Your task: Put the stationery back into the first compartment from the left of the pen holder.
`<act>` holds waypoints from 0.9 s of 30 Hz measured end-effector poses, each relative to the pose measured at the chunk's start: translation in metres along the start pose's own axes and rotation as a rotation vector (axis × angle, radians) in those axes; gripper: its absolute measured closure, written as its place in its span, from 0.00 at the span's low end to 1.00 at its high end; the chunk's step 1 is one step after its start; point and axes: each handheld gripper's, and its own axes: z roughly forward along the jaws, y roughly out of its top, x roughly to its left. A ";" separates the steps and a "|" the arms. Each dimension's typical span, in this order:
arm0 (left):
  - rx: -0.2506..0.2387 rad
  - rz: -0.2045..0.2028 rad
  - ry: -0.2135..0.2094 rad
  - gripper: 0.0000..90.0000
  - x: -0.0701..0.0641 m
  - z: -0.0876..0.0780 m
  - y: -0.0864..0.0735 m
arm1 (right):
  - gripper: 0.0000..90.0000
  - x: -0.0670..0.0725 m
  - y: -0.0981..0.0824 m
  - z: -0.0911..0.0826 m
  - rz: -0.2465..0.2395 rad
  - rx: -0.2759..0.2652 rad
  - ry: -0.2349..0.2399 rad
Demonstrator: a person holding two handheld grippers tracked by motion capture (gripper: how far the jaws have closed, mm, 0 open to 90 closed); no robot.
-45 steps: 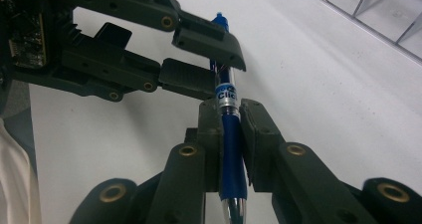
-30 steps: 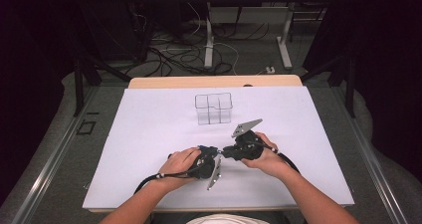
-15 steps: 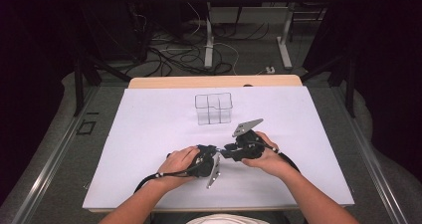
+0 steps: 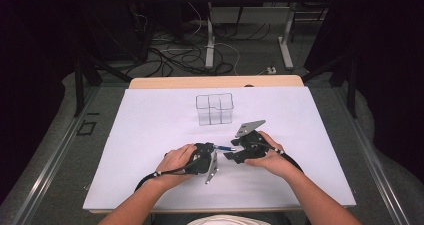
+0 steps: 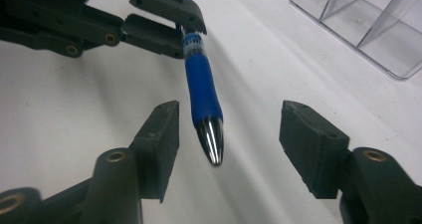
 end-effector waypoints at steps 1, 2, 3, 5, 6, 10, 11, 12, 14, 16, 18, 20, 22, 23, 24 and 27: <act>0.000 -0.016 -0.004 0.88 0.001 0.000 -0.001 | 0.44 -0.001 0.000 0.000 -0.003 0.007 0.003; 0.002 -0.024 -0.006 0.88 0.002 0.000 -0.001 | 0.43 -0.001 -0.001 0.001 -0.006 0.006 0.006; -0.014 -0.052 -0.004 0.88 0.003 0.000 -0.001 | 0.42 -0.001 -0.001 0.001 -0.008 0.008 0.002; -0.012 -0.064 0.000 0.88 0.005 -0.001 -0.002 | 0.41 -0.001 -0.001 0.001 -0.003 0.005 0.000; -0.007 -0.069 -0.004 0.88 0.006 -0.001 -0.002 | 0.40 -0.001 -0.001 0.001 0.000 0.003 0.000; -0.003 -0.103 -0.004 0.88 0.012 -0.002 -0.006 | 0.38 -0.002 -0.001 0.000 0.025 -0.003 -0.003; -0.004 -0.115 0.001 0.88 0.013 -0.002 -0.007 | 0.37 -0.003 -0.001 0.001 0.029 -0.011 -0.010; -0.001 -0.129 0.000 0.88 0.016 -0.003 -0.008 | 0.36 -0.004 -0.002 0.001 0.035 -0.014 -0.015; 0.000 -0.153 0.000 0.88 0.020 -0.004 -0.009 | 0.34 -0.006 -0.002 0.000 0.061 -0.016 -0.019; -0.004 -0.167 0.005 0.88 0.022 -0.004 -0.010 | 0.32 -0.007 -0.003 0.000 0.072 -0.034 -0.029; -0.009 -0.187 0.003 0.88 0.025 -0.004 -0.011 | 0.29 -0.009 -0.004 -0.001 0.087 -0.022 -0.035; -0.010 -0.207 -0.001 0.88 0.027 -0.004 -0.012 | 0.27 -0.010 -0.004 -0.001 0.093 -0.024 -0.042; -0.007 -0.230 -0.004 0.88 0.029 -0.003 -0.012 | 0.24 -0.011 -0.005 0.000 0.098 -0.024 -0.049; -0.010 -0.240 -0.005 0.88 0.030 -0.003 -0.013 | 0.23 -0.011 -0.006 0.001 0.107 -0.032 -0.052; -0.017 -0.258 -0.004 0.88 0.031 -0.003 -0.014 | 0.21 -0.011 -0.006 0.001 0.109 -0.024 -0.050; -0.028 -0.305 -0.014 0.88 0.034 -0.001 -0.016 | 0.18 -0.012 -0.007 0.002 0.124 -0.033 -0.068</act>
